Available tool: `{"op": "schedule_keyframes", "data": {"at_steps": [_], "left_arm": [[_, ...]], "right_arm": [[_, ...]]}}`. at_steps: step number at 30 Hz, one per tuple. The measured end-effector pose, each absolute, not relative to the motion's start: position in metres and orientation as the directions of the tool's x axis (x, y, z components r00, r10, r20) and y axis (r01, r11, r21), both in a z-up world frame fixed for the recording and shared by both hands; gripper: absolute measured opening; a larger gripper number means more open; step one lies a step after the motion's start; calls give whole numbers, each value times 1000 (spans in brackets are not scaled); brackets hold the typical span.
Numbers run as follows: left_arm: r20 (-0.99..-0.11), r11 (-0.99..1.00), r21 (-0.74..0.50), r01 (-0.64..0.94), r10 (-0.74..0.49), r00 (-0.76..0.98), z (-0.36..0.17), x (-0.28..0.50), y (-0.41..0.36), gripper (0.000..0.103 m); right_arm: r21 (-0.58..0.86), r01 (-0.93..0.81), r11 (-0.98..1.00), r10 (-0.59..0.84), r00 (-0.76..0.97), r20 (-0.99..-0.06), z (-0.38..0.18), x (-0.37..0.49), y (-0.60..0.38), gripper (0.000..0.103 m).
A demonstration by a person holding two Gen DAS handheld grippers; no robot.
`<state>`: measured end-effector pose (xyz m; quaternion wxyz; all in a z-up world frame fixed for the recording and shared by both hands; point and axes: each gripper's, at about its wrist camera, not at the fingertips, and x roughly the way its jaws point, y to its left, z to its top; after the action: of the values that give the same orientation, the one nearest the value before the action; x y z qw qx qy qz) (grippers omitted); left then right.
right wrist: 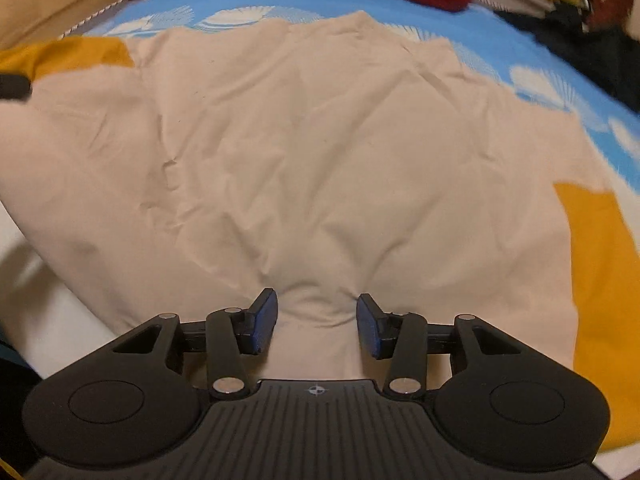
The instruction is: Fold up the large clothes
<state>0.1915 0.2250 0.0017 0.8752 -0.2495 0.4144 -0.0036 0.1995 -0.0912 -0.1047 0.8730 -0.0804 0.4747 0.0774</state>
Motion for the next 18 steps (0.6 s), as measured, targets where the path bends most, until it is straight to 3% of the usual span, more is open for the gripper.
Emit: {"op": "schedule_keyframes", "data": {"at_steps": [4, 6, 9, 12, 15, 18], "left_arm": [[-721, 861, -458, -222, -214, 659, 2, 192, 225, 9], [-721, 858, -459, -228, -211, 660, 2, 192, 223, 9], [-717, 863, -453, -226, -202, 667, 5, 190, 217, 9], [-704, 871, -447, -207, -200, 681, 9, 186, 210, 9], [-688, 881, -436, -184, -194, 699, 15, 183, 199, 9], [-668, 896, -416, -157, -184, 721, 22, 182, 181, 9]], "right_arm": [[-58, -198, 978, 64, 559, -827, -99, 193, -95, 45], [-56, -160, 985, 61, 643, -763, -82, 185, -104, 37], [-60, -66, 996, 25, 856, -517, -29, 161, -129, 37], [-16, -21, 1000, 15, 959, -282, 24, 134, -170, 37], [-55, 52, 997, -59, 989, -135, 60, 113, -217, 37], [-77, 163, 984, -167, 985, -46, 78, 97, -272, 37]]}}
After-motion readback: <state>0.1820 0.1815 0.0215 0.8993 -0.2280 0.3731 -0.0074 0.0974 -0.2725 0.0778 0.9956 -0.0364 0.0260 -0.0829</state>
